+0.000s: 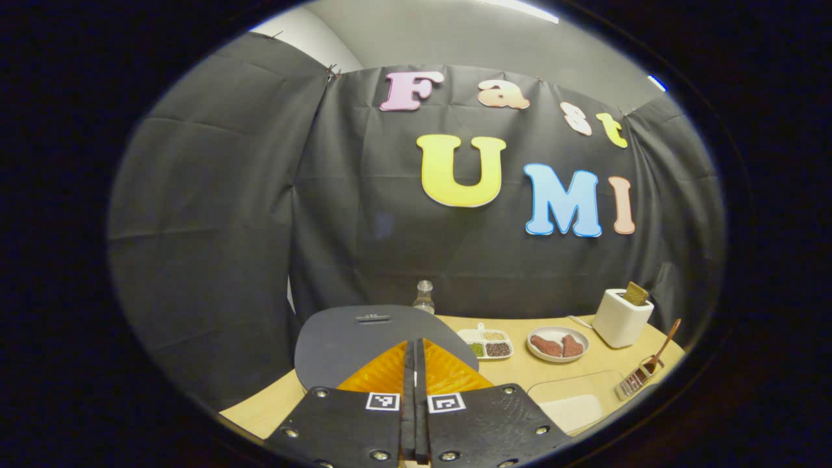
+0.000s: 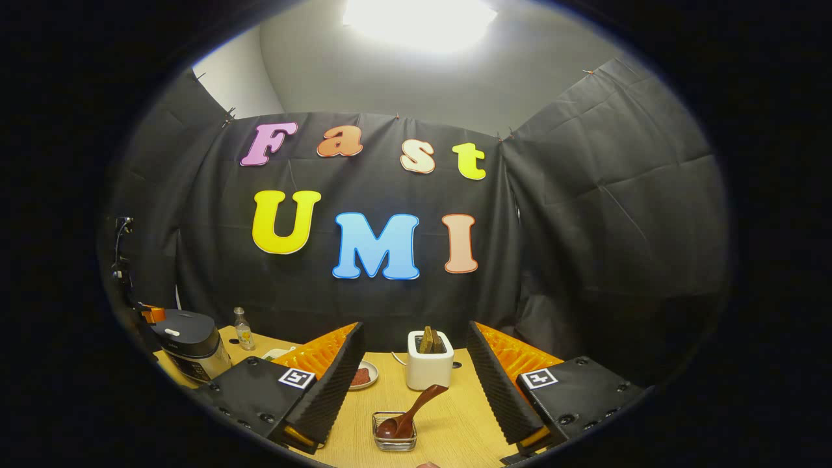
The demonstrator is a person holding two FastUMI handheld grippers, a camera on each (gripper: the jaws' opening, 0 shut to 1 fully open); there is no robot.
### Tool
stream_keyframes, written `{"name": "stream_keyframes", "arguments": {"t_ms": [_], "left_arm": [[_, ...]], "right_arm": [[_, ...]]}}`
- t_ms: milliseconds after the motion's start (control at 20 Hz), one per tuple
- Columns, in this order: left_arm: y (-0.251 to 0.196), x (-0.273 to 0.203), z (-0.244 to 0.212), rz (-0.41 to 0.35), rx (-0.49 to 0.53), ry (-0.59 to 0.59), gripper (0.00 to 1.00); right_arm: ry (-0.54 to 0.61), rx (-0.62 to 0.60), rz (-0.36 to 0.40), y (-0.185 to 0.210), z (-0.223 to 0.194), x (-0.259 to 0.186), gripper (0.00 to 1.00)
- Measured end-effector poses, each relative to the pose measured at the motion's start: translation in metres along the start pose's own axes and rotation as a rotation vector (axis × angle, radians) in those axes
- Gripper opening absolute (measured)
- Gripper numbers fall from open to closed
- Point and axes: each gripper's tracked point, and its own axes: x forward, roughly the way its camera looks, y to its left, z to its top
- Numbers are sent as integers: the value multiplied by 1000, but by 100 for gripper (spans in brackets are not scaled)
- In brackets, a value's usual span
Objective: Close the left gripper, press the button to open the rice cooker; take a wooden spoon from the chopstick holder with the right hand, scoop a spoonful of rice and pour it into the rice cooker, then put the wooden spoon back into the chopstick holder.
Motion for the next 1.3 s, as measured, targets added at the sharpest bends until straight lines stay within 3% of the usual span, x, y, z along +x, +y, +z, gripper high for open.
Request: {"name": "stream_keyframes", "arguments": {"t_ms": [300, 800, 1100, 1300], "left_arm": [[6, 19, -40, 7, -10, 79, 1], [6, 20, -61, 12, -50, 133, 3], [7, 15, -45, 20, -77, 116, 2], [4, 4, 3, 37, -17, 11, 2]], "right_arm": [[4, -18, -5, 7, 1, 5, 99], [6, -14, 19, 14, 0, 6, 99], [-18, -4, 47, 15, 7, 1, 99], [-32, 6, 44, 7, 13, -4, 99]]}}
